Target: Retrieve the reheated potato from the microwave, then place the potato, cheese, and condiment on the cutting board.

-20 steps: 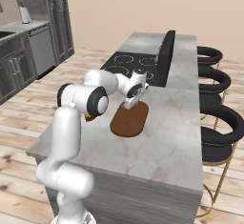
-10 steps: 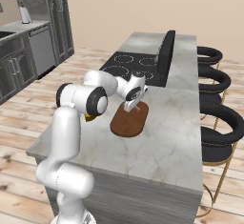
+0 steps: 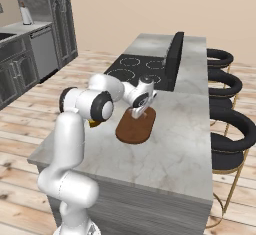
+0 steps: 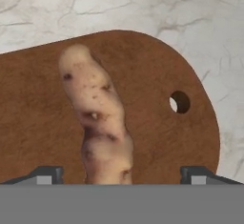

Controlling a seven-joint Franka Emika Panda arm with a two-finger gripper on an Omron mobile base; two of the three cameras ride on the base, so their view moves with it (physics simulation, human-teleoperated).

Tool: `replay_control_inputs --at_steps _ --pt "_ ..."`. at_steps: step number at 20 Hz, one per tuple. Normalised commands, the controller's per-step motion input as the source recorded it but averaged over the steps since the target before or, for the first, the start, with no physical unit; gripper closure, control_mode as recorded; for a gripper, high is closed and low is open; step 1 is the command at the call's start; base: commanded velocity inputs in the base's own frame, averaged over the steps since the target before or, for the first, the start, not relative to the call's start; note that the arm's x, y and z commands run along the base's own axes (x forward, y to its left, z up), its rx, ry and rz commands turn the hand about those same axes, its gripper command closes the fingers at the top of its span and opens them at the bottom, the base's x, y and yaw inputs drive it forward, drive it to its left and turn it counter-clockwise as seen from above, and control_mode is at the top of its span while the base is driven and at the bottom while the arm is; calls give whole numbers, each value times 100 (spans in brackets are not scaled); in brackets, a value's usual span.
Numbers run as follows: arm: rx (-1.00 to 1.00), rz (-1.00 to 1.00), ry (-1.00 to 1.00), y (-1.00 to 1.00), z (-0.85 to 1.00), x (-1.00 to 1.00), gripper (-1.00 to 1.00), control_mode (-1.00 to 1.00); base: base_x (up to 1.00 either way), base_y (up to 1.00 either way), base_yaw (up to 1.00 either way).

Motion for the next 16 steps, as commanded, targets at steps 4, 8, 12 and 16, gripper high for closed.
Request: replay_control_inputs --at_steps 4,8,12,16 --pt "0 0 0 -3 25 0 -100 -100 0 0 0" --pt "0 0 0 0 42 -9 -100 -100 0 0 0" --pt "0 0 0 12 37 -22 -100 -100 0 0 0" --pt "0 -5 0 10 24 -43 -100 -100 0 0 0"
